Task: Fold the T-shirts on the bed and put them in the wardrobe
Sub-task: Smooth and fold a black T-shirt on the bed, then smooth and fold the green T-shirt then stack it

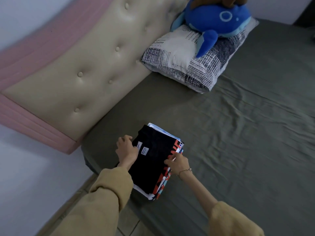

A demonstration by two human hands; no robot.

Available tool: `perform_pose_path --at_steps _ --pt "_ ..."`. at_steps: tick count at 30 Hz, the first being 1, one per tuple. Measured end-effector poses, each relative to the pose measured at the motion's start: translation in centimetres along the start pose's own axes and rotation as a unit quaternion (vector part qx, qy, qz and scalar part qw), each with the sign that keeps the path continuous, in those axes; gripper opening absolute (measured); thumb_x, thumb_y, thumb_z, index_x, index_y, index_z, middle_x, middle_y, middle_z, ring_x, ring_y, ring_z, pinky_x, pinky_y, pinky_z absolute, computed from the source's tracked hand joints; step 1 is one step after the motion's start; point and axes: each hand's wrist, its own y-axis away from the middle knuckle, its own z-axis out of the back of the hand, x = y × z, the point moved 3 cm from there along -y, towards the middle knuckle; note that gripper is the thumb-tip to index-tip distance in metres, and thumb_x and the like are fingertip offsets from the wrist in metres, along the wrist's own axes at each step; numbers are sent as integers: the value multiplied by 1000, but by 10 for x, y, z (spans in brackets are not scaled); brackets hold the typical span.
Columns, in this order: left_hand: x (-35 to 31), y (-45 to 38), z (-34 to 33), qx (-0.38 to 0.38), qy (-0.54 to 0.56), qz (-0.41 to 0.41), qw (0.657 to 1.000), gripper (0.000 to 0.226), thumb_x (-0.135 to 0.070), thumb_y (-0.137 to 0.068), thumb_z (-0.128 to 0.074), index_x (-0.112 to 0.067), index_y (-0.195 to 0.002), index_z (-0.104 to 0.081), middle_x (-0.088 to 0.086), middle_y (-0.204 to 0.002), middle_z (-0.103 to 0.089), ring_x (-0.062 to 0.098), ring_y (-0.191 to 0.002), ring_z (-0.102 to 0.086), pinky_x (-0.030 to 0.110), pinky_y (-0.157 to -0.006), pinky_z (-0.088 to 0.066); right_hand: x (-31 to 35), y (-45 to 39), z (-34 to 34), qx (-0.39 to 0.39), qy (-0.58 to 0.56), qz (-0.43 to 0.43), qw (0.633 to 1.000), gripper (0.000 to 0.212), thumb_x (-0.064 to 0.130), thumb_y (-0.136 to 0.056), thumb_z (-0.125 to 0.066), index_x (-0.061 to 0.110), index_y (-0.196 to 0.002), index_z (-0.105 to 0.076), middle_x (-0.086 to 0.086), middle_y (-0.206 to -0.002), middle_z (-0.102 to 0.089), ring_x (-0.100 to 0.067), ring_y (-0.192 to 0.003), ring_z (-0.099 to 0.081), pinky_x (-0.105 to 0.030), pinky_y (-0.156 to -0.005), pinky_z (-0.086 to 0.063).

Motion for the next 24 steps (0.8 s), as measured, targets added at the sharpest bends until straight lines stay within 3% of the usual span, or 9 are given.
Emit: perform_pose_path --at_steps 2,5,9,12,14,16,19,21,24 --pt "-27 2 5 -36 -3 -58 998 32 -1 -89 -51 -11 -119 -48 10 -130 -40 26 -121 -39 39 -95 -37 2 -2 17 -9 -11 -3 1000 19 16 -89 -57 11 -70 -54 -8 -76 -59 -22 -72 -56 -37 -83 -53" --pt "-67 5 -2 -19 31 -128 991 30 2 -87 -47 -11 -113 -53 9 -123 -45 25 -118 -41 36 -94 -39 1 -2 51 -36 -31 4 999 16 15 -89 -56 7 -77 -61 -17 -85 -64 -22 -73 -58 -30 -80 -51" --pt "-136 31 -39 80 78 -203 973 27 4 -87 -46 -7 -110 -55 10 -115 -52 25 -105 -54 28 -85 -39 -25 10 117 -101 -71 -12 992 13 15 -88 -54 9 -96 -63 -19 -106 -68 -28 -100 -61 -28 -82 -45" --pt "-185 66 -76 144 87 -233 958 23 -1 -92 -44 -7 -111 -55 7 -109 -59 19 -95 -53 24 -77 -37 -65 26 163 -137 -112 -30 984 9 12 -85 -54 19 -80 -52 -18 -106 -68 -30 -96 -63 -33 -84 -47" --pt "-224 104 -112 201 83 -262 940 19 -5 -94 -45 -8 -111 -54 8 -107 -61 21 -92 -56 25 -75 -38 -110 53 200 -167 -144 -58 974 8 11 -84 -54 18 -81 -51 -14 -99 -68 -26 -84 -65 -30 -75 -50" --pt "-256 144 -143 260 76 -290 918 18 -7 -94 -46 -8 -111 -52 11 -105 -62 27 -92 -59 30 -75 -44 -153 84 230 -189 -169 -81 964 8 9 -83 -54 16 -87 -52 -8 -89 -65 -15 -64 -61 -24 -61 -47" --pt "-307 223 -187 347 56 -339 873 22 -8 -93 -49 -8 -115 -50 8 -94 -59 29 -88 -60 36 -80 -47 -228 141 274 -241 -206 -131 939 11 9 -82 -55 20 -82 -51 -8 -86 -66 -12 -59 -59 -21 -51 -43" --pt "-341 288 -212 405 40 -372 834 22 -7 -92 -49 -13 -114 -47 5 -91 -58 25 -83 -59 32 -74 -47 -280 188 300 -287 -233 -158 916 10 8 -84 -54 17 -88 -52 -7 -86 -64 -1 -48 -57 -12 -42 -40" --pt "-380 377 -240 476 36 -401 782 26 -3 -91 -46 -13 -115 -45 3 -84 -58 20 -76 -56 24 -61 -42 -347 252 329 -339 -270 -195 880 10 7 -87 -51 13 -95 -51 -7 -86 -62 -5 -54 -55 -7 -35 -34"
